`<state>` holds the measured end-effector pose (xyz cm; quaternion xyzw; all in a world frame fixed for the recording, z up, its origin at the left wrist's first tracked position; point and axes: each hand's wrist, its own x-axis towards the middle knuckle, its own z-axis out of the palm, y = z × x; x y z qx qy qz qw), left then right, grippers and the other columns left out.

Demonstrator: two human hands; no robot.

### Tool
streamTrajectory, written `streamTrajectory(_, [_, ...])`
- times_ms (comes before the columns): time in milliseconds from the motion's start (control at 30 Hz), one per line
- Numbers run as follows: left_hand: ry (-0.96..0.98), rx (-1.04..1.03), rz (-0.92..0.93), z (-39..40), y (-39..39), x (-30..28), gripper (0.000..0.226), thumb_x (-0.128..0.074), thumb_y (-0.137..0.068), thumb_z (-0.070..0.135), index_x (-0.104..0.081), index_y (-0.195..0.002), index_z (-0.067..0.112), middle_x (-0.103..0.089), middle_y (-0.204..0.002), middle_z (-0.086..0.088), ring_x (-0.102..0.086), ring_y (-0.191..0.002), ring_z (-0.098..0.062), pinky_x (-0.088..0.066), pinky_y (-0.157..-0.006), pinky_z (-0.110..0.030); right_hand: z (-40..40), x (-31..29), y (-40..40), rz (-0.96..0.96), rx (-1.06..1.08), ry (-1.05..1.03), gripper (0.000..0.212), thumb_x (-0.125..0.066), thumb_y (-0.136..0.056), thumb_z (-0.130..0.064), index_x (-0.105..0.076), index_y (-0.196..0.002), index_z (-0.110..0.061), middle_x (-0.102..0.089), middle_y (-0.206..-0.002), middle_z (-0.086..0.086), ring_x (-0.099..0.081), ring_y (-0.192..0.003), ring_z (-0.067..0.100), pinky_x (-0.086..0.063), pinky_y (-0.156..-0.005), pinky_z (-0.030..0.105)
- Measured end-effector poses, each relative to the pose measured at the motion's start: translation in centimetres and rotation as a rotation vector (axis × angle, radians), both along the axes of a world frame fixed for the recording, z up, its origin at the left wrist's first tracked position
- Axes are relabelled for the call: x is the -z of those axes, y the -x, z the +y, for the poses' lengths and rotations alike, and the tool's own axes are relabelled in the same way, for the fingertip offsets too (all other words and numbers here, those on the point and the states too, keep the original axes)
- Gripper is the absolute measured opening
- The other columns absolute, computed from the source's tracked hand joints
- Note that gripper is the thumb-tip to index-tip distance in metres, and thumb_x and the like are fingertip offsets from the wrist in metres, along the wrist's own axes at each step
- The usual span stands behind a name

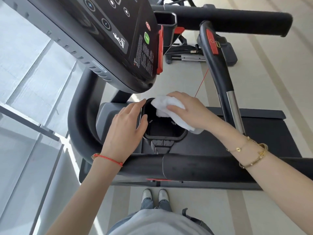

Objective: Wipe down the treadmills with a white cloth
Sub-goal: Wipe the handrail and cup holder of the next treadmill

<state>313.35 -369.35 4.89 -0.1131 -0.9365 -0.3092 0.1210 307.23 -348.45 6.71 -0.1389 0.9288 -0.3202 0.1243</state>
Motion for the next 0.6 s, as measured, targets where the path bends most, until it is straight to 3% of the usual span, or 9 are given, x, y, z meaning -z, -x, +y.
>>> streamTrajectory(200, [-0.004,0.007,-0.002,0.0,0.1,0.2,0.044,-0.053,-0.097,0.018,-0.049,-0.141,0.014,-0.064,-0.117,-0.003,-0.06,-0.102,-0.023,-0.051,-0.09,-0.041,-0.5,2.0,-4.8,-0.034,0.238,0.142,0.06,-0.047,-0.101,-0.03,-0.014,-0.151,-0.031,-0.026,-0.146,0.002,-0.034,-0.106,0.008,-0.026,-0.088,0.021])
streamTrajectory(400, [-0.007,0.004,0.0,0.0,0.1,0.1,0.044,-0.054,-0.096,0.017,-0.049,-0.14,0.013,-0.064,-0.115,-0.004,-0.061,-0.102,-0.024,-0.052,-0.088,-0.043,-0.2,0.8,0.0,0.055,0.038,0.021,0.038,-0.047,-0.101,-0.031,-0.044,-0.139,-0.025,-0.052,-0.133,0.001,-0.05,-0.118,0.022,-0.033,-0.086,0.029])
streamTrajectory(600, [-0.018,-0.03,-0.019,0.1,-0.1,0.0,0.045,-0.055,-0.097,0.02,-0.05,-0.14,0.008,-0.065,-0.114,-0.007,-0.062,-0.103,-0.026,-0.052,-0.09,-0.045,0.7,0.8,0.3,0.148,-0.185,0.027,0.04,-0.043,-0.102,-0.032,-0.042,-0.142,-0.034,-0.045,-0.137,-0.011,-0.049,-0.117,0.011,-0.035,-0.093,0.024])
